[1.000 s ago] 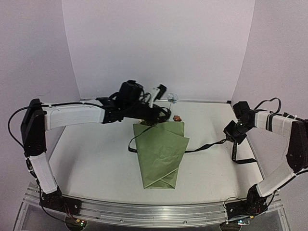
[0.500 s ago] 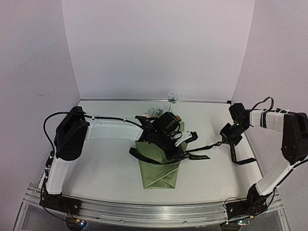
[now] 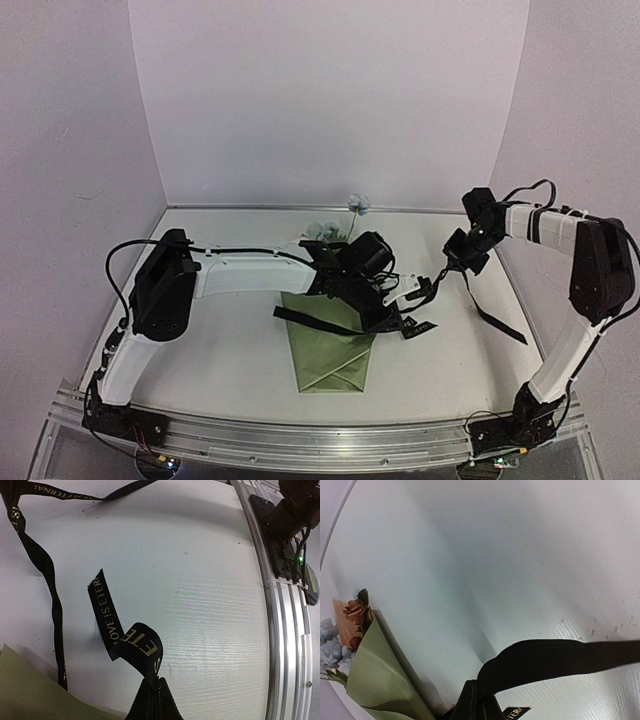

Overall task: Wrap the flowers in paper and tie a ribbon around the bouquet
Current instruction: Place the left side of the ribbon on the folded bouquet, then place the right side of the ribbon on the folded bouquet.

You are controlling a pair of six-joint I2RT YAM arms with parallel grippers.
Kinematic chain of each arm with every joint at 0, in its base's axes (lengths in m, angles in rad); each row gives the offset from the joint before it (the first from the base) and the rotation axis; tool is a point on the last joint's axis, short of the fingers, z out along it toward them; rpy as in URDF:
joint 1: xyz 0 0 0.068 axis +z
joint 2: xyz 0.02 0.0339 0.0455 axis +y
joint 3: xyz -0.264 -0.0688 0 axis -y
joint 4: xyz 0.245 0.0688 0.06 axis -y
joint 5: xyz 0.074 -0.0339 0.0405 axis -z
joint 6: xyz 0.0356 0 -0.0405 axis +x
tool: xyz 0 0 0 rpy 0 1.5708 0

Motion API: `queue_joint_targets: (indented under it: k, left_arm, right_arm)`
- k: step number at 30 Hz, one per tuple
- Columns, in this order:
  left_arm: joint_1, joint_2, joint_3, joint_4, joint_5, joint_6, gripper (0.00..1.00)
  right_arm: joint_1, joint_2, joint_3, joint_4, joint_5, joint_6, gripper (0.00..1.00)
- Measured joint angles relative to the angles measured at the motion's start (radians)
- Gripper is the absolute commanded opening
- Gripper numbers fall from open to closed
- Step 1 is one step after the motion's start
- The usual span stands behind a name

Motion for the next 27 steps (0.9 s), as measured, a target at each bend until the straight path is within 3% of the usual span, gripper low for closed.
queue_joint_targets:
  k: [4, 7, 13, 19, 23, 27]
  left_arm:
    - [0.030, 0.042, 0.021, 0.006, 0.005, -0.013, 0.16]
    - [0.063, 0.072, 0.052, 0.014, 0.021, -0.036, 0.37]
    - [0.108, 0.070, 0.049, 0.080, 0.066, -0.102, 0.66]
    - [0.117, -0.045, -0.106, 0.203, 0.120, -0.207, 0.78]
    - [0.150, -0.191, -0.274, 0.322, 0.130, -0.329, 0.77]
    - [0.251, -0.397, -0.517, 0.447, 0.074, -0.519, 0.75]
  right_arm:
    - [0.046, -0.013, 0.018, 0.002, -0.001, -0.023, 0.00]
    - [0.072, -0.037, 0.018, 0.008, -0.006, -0.040, 0.00]
    - [0.097, -0.091, 0.020, 0.030, -0.021, -0.080, 0.00]
    - [0.103, -0.101, 0.020, 0.044, -0.030, -0.111, 0.00]
    - [0.111, -0.101, 0.022, 0.058, -0.036, -0.138, 0.00]
    - [0.172, -0.101, 0.063, 0.059, -0.042, -0.189, 0.00]
